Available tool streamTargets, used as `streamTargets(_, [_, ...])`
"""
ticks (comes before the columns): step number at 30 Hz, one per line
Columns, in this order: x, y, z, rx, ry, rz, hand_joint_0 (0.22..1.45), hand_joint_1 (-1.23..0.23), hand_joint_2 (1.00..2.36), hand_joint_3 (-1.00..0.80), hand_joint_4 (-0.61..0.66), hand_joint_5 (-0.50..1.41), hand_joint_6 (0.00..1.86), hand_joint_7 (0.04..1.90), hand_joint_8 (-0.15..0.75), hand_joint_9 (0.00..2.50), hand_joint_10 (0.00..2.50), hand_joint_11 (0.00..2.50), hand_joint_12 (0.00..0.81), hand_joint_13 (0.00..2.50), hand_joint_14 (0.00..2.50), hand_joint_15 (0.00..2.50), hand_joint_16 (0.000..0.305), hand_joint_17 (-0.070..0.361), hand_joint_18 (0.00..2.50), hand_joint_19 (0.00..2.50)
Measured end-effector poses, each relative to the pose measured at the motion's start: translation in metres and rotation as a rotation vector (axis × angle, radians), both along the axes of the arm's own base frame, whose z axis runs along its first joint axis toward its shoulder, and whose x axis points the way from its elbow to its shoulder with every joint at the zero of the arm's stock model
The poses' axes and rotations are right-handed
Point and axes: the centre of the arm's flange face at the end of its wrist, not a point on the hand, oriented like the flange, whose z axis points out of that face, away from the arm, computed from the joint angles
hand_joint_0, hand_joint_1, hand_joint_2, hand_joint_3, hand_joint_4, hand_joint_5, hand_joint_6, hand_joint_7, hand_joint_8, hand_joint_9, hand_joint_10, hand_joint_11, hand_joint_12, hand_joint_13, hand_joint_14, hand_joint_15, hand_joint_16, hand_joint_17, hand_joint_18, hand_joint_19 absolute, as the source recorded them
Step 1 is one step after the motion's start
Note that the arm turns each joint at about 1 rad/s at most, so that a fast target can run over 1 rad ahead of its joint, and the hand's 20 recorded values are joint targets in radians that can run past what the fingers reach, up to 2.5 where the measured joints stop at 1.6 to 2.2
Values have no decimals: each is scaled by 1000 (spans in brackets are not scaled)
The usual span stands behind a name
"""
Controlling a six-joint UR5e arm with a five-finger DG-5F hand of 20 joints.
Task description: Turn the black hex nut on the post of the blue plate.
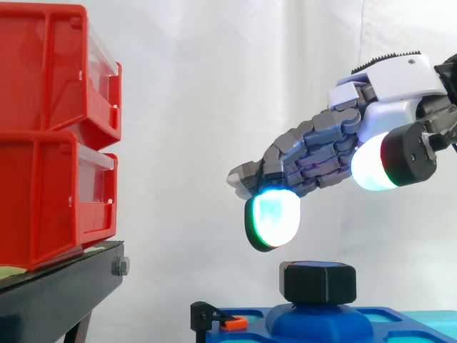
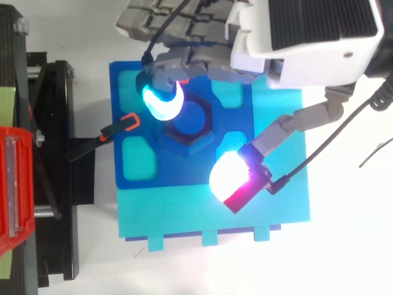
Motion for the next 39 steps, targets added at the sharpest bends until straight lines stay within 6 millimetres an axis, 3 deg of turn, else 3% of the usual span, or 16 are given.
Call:
streamTargets(10, [11,4,-17,10,-17,7,401,-543,1000,-500,217,-259,503,919,201,0,0,0,368,5,0,0,51,115,0,0])
streamTargets(27, [19,7,-29,14,-33,11,403,-535,1000,-500,213,-260,503,917,200,0,0,0,366,3,0,0,51,114,0,0])
streamTargets(39, [19,8,-30,14,-35,14,401,-726,1000,-500,218,-259,503,935,198,0,0,0,365,11,0,0,51,115,0,0])
